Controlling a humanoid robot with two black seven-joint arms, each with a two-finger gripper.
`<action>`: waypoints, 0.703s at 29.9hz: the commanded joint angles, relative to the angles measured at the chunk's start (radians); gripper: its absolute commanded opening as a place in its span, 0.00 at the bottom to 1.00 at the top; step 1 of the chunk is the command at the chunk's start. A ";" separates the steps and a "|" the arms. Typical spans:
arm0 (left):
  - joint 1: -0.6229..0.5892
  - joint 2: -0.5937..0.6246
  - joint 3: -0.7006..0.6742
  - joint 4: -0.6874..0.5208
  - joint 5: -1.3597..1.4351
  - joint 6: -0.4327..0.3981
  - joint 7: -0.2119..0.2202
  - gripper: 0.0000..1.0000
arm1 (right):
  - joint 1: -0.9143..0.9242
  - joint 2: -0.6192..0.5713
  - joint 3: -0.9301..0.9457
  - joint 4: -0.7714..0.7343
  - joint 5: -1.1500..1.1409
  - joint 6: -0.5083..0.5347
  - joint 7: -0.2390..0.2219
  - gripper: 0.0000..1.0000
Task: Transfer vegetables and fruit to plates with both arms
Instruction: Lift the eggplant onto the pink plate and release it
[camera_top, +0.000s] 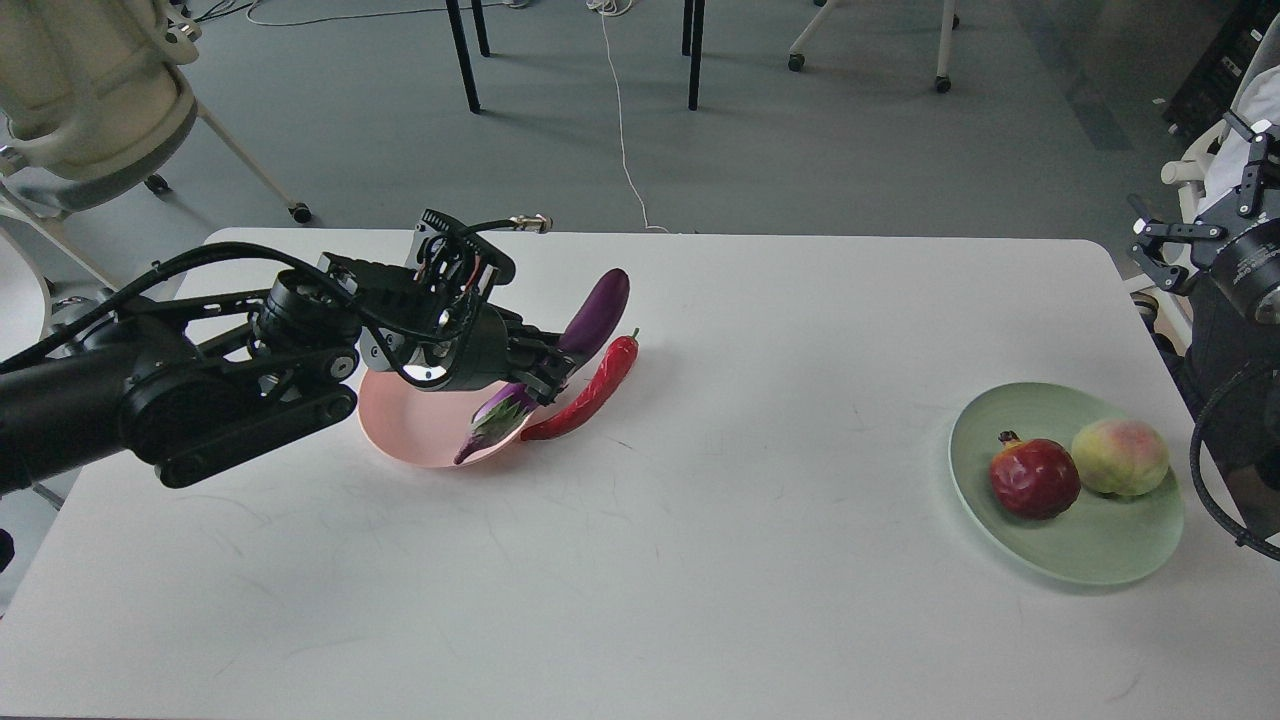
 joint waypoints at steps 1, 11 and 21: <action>0.019 0.062 0.004 0.028 0.001 0.008 -0.007 0.16 | -0.001 -0.007 0.001 -0.006 0.000 0.000 0.000 0.99; 0.094 0.045 0.004 0.168 0.002 0.065 -0.007 0.30 | -0.001 -0.002 -0.003 0.005 0.000 0.000 -0.001 0.99; 0.109 0.045 0.004 0.169 0.004 0.097 -0.007 0.72 | -0.004 0.002 -0.011 0.005 0.000 0.000 -0.001 0.99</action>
